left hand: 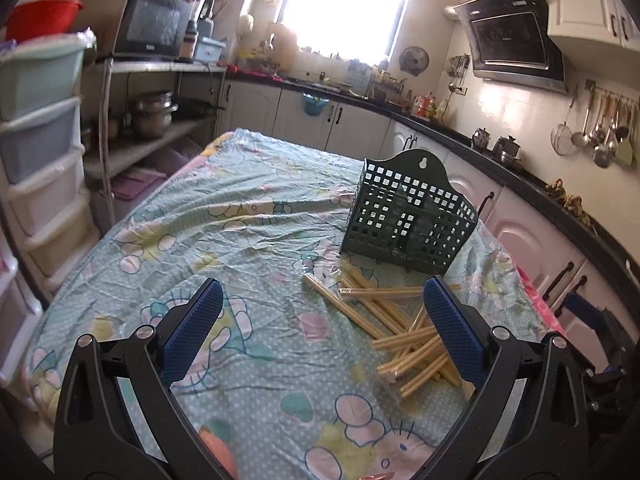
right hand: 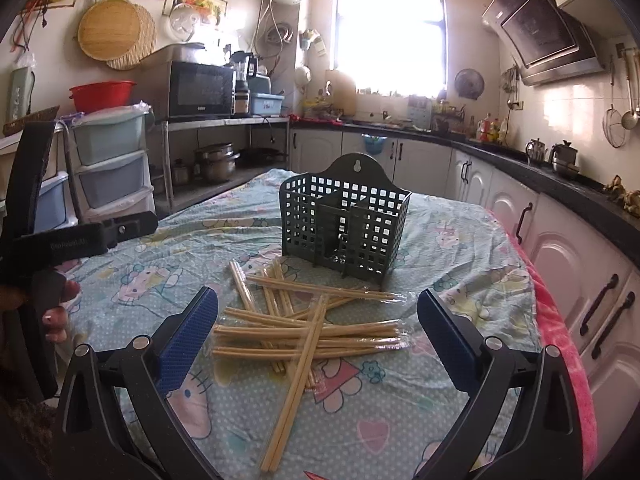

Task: Organize utensils
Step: 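Lower the left tool onto a wooden chopstick and close it while the right tool grasps another chopstick, then lift the held chopstick with the left tool toward the green basket while the right tool carries its chopstick there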

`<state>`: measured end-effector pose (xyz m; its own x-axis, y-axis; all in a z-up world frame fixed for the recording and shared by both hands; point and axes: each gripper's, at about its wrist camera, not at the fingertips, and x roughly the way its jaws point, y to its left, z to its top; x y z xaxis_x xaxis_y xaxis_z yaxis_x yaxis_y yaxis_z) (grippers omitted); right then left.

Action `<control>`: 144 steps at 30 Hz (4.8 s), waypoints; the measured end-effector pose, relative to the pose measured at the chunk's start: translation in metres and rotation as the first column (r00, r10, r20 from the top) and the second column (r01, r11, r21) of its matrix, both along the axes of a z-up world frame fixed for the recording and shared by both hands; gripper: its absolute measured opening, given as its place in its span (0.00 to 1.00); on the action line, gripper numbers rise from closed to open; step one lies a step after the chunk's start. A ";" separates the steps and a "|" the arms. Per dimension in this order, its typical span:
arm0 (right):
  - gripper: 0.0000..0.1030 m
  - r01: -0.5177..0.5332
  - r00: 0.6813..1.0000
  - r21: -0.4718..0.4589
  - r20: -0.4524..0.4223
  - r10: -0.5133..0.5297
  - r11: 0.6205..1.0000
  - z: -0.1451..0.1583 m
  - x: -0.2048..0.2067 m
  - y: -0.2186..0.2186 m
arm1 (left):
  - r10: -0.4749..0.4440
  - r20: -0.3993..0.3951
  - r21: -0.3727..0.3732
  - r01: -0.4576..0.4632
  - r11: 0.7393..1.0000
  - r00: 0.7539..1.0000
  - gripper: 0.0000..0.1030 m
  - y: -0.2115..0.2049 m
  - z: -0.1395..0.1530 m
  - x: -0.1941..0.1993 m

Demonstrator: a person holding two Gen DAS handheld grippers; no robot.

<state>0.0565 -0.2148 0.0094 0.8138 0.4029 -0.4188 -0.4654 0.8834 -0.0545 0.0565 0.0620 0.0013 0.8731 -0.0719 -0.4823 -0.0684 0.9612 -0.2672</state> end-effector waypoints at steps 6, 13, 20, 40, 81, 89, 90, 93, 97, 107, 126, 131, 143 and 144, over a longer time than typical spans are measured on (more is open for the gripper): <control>0.94 -0.020 0.999 -0.008 -0.030 0.020 1.000 0.004 0.025 0.006 | 0.021 -0.065 -0.075 -0.026 0.997 0.998 0.90 0.018 -0.002 0.032; 0.94 -0.063 0.990 -0.044 -0.126 0.057 0.997 0.004 0.055 0.019 | 0.010 -0.139 -0.125 -0.028 0.992 0.990 0.90 0.023 -0.005 0.069; 0.82 -0.080 0.958 -0.064 -0.281 0.058 0.995 -0.014 0.088 0.032 | -0.042 -0.210 -0.191 0.001 0.982 0.977 0.89 0.022 -0.016 0.098; 0.45 -0.078 0.829 -0.026 -0.557 0.051 0.997 -0.059 0.150 0.037 | -0.179 -0.399 -0.450 -0.022 0.893 0.899 0.48 0.027 -0.088 0.148; 0.06 -0.135 0.877 0.072 -0.455 0.153 0.988 0.014 0.135 0.037 | -0.097 -0.281 -0.308 0.006 0.952 0.955 0.04 0.070 -0.027 0.138; 0.06 -0.148 0.907 0.106 -0.383 0.177 0.983 0.046 0.128 0.042 | -0.147 -0.119 -0.267 0.111 0.957 0.982 0.03 0.054 0.040 0.119; 0.06 -0.148 0.910 0.110 -0.375 0.178 0.983 0.049 0.127 0.042 | -0.153 -0.103 -0.266 0.121 0.956 0.983 0.03 0.052 0.046 0.117; 0.06 -0.142 0.926 0.129 -0.334 0.178 0.981 0.060 0.125 0.038 | -0.176 -0.059 -0.261 0.155 0.953 0.983 0.03 0.043 0.066 0.115; 0.06 -0.120 0.951 0.150 -0.266 0.157 0.981 0.078 0.127 0.030 | -0.204 -0.019 -0.237 0.193 0.952 0.979 0.03 0.029 0.087 0.114; 0.06 -0.070 0.986 0.207 -0.136 0.099 0.976 0.119 0.141 0.006 | -0.238 0.070 -0.162 0.247 0.955 0.969 0.03 0.003 0.134 0.126; 0.06 0.000 0.978 0.245 0.200 -0.051 0.970 0.195 0.169 -0.032 | -0.188 0.235 0.042 0.183 0.982 0.954 0.03 -0.033 0.210 0.167; 0.06 0.010 0.969 0.233 0.237 -0.067 0.972 0.192 0.176 -0.031 | -0.165 0.231 0.050 0.158 0.986 0.959 0.03 -0.037 0.210 0.188; 0.06 0.018 0.969 0.200 0.239 -0.067 0.980 0.159 0.189 -0.023 | -0.168 0.191 0.071 0.158 0.985 0.967 0.03 -0.046 0.174 0.211; 0.06 0.020 0.969 0.199 0.236 -0.068 0.980 0.158 0.189 -0.021 | -0.167 0.187 0.071 0.156 0.985 0.968 0.03 -0.046 0.171 0.212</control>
